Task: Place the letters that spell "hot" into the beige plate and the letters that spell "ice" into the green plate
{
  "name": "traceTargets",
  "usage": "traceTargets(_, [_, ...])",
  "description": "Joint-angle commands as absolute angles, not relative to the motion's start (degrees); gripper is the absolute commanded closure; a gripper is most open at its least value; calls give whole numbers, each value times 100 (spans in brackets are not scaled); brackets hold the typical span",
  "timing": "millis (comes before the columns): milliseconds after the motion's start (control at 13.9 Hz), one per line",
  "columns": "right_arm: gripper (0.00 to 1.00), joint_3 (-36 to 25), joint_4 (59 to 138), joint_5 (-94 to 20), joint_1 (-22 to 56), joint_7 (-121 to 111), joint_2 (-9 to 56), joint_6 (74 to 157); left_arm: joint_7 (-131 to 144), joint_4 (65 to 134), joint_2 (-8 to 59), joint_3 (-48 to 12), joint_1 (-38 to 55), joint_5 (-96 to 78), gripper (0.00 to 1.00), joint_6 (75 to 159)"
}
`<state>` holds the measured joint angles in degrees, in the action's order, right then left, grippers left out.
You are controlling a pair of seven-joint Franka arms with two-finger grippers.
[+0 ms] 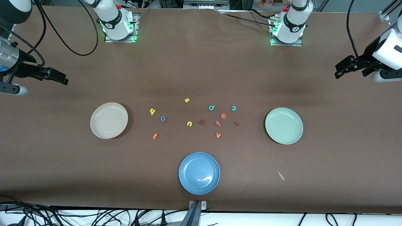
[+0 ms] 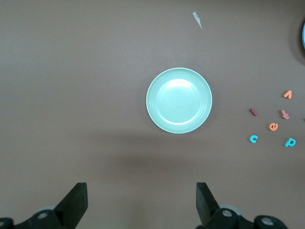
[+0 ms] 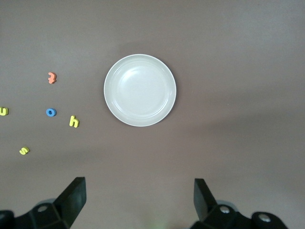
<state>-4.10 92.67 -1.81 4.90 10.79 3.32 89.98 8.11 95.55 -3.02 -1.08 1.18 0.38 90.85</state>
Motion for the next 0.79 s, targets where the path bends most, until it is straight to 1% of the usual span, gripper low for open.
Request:
traceTargets(0, [0,-387,9193,-290,431,1055,352,9000,809,9360,-211,-97,149,-88,0,8930])
traceTargets(722, [0,-387,9150,-211,439,993,352,8991,817,9360,-211,-97,149,-88,0,8886])
